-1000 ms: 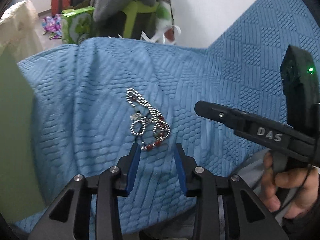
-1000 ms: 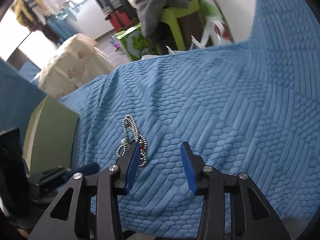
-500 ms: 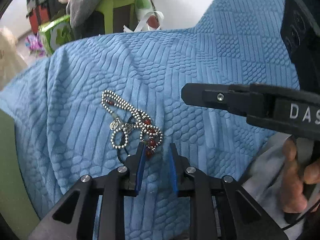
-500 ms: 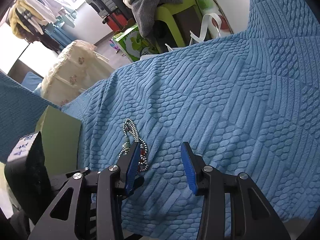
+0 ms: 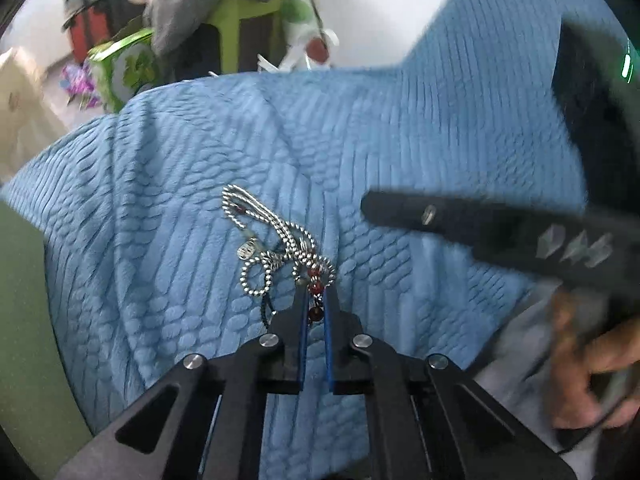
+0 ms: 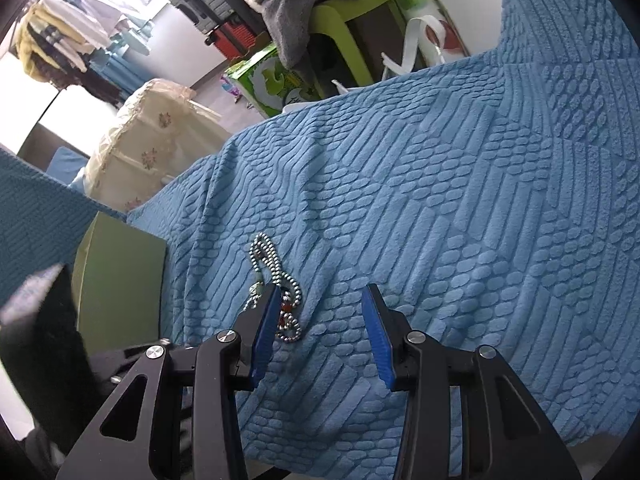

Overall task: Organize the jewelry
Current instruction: 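Grasp the red bead chain with the left gripper while the right gripper grasps the silver ball chain, then carry both chains into the green box and open both grippers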

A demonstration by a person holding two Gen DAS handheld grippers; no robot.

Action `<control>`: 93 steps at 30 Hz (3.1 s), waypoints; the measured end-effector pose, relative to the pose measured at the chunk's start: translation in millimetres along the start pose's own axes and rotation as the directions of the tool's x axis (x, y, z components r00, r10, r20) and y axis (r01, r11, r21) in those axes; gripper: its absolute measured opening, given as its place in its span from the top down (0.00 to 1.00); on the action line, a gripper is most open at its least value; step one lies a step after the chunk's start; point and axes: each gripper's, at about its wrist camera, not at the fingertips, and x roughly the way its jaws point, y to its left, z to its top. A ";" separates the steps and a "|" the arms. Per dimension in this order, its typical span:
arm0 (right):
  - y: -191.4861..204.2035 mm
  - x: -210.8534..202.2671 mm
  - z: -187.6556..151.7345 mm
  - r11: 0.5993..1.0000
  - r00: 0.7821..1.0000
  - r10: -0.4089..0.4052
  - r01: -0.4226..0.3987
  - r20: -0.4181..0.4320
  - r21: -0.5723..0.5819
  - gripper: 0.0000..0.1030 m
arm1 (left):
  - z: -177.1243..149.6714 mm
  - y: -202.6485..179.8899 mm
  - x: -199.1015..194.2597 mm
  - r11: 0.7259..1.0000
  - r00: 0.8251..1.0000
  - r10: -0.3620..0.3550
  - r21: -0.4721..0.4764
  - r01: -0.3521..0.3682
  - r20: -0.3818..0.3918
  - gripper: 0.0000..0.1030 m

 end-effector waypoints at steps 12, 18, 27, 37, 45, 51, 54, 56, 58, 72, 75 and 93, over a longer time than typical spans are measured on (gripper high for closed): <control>37.8 31.2 -11.1 0.983 0.998 -0.019 0.006 -0.068 -0.185 0.62 | -28.8 44.9 -69.9 0.979 0.993 -0.012 -0.200 0.035 0.118 0.96; 52.6 45.4 -18.2 0.957 0.994 -0.090 0.069 -0.064 -0.282 0.67 | -44.0 63.7 -85.3 0.963 0.990 0.018 -0.267 0.020 0.140 0.96; 73.7 58.6 -32.7 0.866 0.965 -0.263 0.239 0.006 -0.439 0.76 | -54.5 66.1 -70.0 0.961 0.993 0.029 -0.277 0.003 0.113 0.96; 67.1 50.8 -31.1 0.918 0.969 -0.247 0.228 -0.016 -0.324 0.96 | -60.1 72.6 -76.5 0.960 0.989 0.037 -0.280 0.004 0.141 0.96; 77.2 12.2 -37.1 0.954 0.986 -0.164 0.167 0.036 -0.248 0.96 | -59.7 76.7 -87.0 0.956 0.986 0.037 -0.292 0.013 0.165 0.96; 82.3 -17.2 -42.1 0.973 0.989 -0.123 0.136 0.082 -0.184 0.96 | -62.5 79.9 -99.1 0.953 0.983 0.045 -0.303 0.011 0.179 0.95; 85.5 -25.8 -45.1 0.978 0.990 -0.105 0.119 0.089 -0.168 0.96 | -63.6 77.1 -104.2 0.955 0.981 0.051 -0.297 0.007 0.187 0.95; 88.9 -33.3 -46.1 0.980 0.990 -0.099 0.115 0.099 -0.165 0.96 | -63.7 74.6 -108.8 0.955 0.978 0.073 -0.297 -0.013 0.194 0.95; 91.1 -40.8 -45.4 0.980 0.990 -0.089 0.106 0.111 -0.165 0.96 | -62.2 71.3 -111.5 0.957 0.977 0.101 -0.286 -0.045 0.187 0.95; 128.5 -106.0 -21.7 0.969 0.966 -0.080 0.134 0.248 -0.209 0.96 | -37.2 69.3 -168.7 0.962 0.960 0.124 -0.266 -0.054 0.252 0.95; 136.7 -114.0 -13.1 0.970 0.964 -0.070 0.126 0.255 -0.209 0.96 | -27.8 73.2 -186.8 0.960 0.953 0.132 -0.273 -0.055 0.272 0.95; 259.6 -149.5 32.1 0.940 0.950 0.051 0.059 0.310 -0.335 0.96 | 32.8 116.0 -291.2 0.961 0.920 0.210 -0.245 -0.132 0.331 0.95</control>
